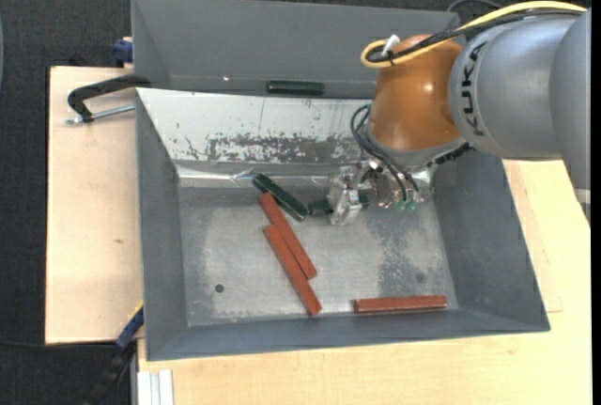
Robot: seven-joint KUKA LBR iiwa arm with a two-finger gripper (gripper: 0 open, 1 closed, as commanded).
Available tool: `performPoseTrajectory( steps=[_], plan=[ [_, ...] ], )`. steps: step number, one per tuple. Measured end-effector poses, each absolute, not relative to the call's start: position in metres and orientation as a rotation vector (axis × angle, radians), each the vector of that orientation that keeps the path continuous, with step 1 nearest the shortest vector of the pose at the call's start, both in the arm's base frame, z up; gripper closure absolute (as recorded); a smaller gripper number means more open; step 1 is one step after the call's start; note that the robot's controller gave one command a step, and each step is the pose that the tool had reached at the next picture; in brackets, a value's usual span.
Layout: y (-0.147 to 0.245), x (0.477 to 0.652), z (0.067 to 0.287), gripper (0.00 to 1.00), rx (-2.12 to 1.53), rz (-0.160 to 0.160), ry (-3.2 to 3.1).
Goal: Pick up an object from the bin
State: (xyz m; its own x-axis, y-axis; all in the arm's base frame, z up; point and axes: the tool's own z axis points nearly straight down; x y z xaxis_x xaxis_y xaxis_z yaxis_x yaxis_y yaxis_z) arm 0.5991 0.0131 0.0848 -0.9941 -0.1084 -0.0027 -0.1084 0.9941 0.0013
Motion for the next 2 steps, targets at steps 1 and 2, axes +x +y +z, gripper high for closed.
performPoseTrajectory(
  steps=[1, 2],
  plan=[
    [0.0131, 0.5991, 0.0847, 1.00, -0.170, 0.003, 3.134],
    [0.0225, 0.5975, 0.0781, 1.00, -0.219, 0.001, 3.132]
  ],
)
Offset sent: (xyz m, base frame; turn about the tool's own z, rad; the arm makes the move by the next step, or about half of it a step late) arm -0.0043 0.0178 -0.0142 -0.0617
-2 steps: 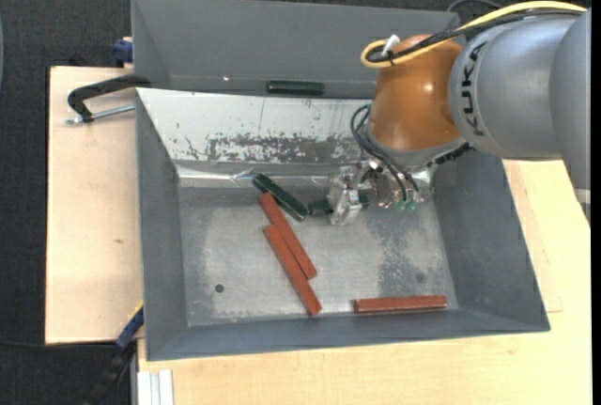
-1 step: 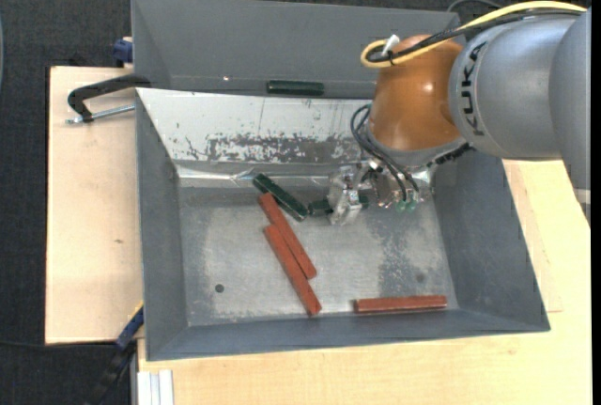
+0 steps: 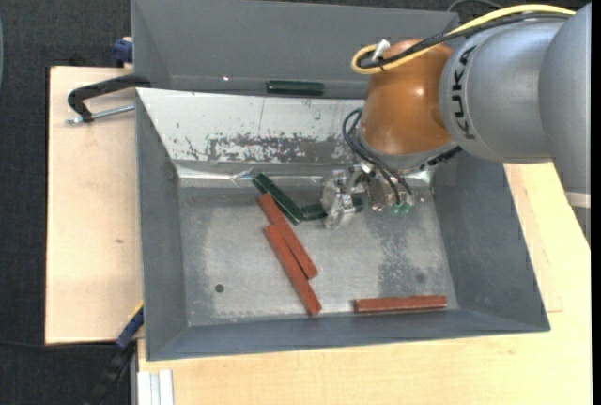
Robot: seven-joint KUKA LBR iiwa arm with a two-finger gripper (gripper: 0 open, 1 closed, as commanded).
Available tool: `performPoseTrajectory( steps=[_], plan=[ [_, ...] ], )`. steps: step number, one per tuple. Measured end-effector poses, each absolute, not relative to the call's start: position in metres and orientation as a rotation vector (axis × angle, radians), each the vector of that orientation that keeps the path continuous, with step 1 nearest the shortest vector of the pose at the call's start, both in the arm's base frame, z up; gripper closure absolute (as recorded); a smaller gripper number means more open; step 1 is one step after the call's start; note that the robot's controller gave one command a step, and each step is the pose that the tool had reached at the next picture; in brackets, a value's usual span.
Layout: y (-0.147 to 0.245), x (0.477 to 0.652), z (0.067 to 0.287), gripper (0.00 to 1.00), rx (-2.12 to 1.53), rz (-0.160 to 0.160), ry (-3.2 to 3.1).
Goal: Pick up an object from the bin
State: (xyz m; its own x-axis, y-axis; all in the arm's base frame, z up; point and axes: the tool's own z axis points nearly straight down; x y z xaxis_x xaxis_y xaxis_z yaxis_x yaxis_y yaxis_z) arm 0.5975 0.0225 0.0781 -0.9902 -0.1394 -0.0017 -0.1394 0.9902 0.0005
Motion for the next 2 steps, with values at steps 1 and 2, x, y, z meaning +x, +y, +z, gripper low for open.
performPoseTrajectory(
  steps=[1, 2],
  plan=[
    [0.079, 0.600, 0.075, 1.00, -0.232, -0.001, 3.124],
    [0.057, 0.580, 0.204, 1.00, -0.178, 0.001, 3.132]
  ],
)
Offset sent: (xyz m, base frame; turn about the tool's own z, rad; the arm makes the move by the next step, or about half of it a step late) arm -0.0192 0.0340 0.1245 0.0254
